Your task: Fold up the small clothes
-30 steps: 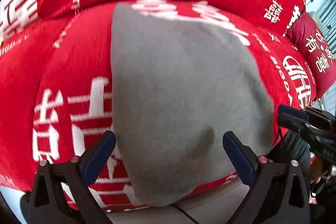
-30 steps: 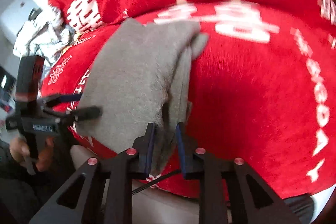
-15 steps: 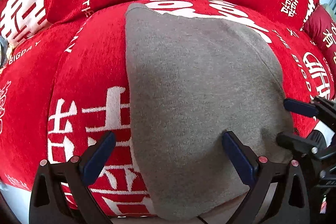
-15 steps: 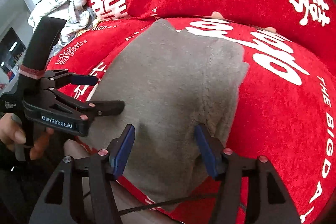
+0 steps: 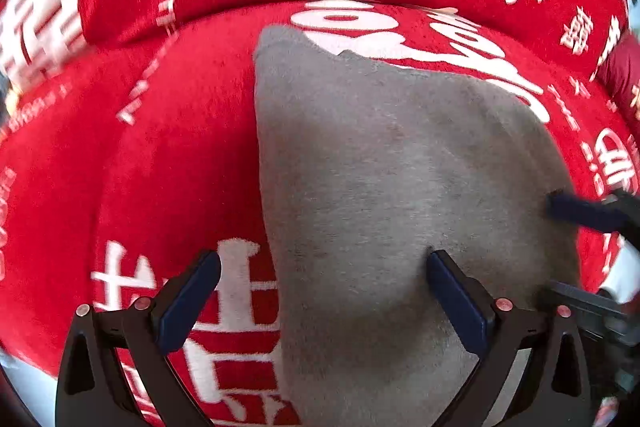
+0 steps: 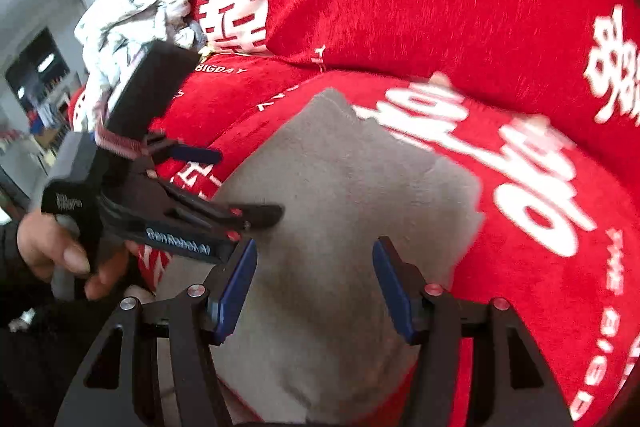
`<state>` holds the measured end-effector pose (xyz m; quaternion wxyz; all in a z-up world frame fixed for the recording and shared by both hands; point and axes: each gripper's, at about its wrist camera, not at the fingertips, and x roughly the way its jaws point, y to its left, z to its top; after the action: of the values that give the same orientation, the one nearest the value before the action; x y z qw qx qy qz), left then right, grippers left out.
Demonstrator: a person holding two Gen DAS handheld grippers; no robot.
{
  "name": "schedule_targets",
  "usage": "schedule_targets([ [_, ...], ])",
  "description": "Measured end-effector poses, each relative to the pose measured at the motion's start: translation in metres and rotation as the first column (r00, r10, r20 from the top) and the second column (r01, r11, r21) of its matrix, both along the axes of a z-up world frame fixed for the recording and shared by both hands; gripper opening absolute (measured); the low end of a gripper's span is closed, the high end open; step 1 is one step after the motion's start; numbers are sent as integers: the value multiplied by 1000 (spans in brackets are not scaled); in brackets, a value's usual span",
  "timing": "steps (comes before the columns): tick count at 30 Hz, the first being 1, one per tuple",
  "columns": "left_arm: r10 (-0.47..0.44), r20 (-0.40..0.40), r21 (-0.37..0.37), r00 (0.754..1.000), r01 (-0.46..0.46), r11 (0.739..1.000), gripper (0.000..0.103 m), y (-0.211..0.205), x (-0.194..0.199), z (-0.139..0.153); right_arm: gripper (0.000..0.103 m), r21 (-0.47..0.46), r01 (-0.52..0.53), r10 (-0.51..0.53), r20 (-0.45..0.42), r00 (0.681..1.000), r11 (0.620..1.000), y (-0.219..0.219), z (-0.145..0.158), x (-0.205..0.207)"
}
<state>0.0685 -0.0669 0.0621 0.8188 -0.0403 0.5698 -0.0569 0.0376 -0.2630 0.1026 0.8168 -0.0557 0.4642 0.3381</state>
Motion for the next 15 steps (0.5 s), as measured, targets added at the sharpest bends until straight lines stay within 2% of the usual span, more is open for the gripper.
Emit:
schedule_targets([
  [2,1,5,-19,1000,-1,1000,103,5,0,4,61,-41,23,-26,-62,998,999,-4,-21,11],
  [3,4,27,-3,1000,-4,1000,103,6,-1,9,61,-4,27,-28,-59,998,1000,-9,-22,11],
  [6,24,59,-11,998,-24,1000,103,16,10,22,62,40,54,-51,-65,997,998,-19,-12,8],
  [8,52,58,-26,997,-50,998,103,21,28,25,63,37,57,-56,-19,998,998,-22,1,11],
  [11,61,59,24,996,-63,998,103,20,58,25,65,47,81,-81,-6,997,996,-23,11,32],
  [15,63,-17,109,998,-61,992,103,16,96,1,67,44,99,-97,-49,994,994,-11,5,69],
])
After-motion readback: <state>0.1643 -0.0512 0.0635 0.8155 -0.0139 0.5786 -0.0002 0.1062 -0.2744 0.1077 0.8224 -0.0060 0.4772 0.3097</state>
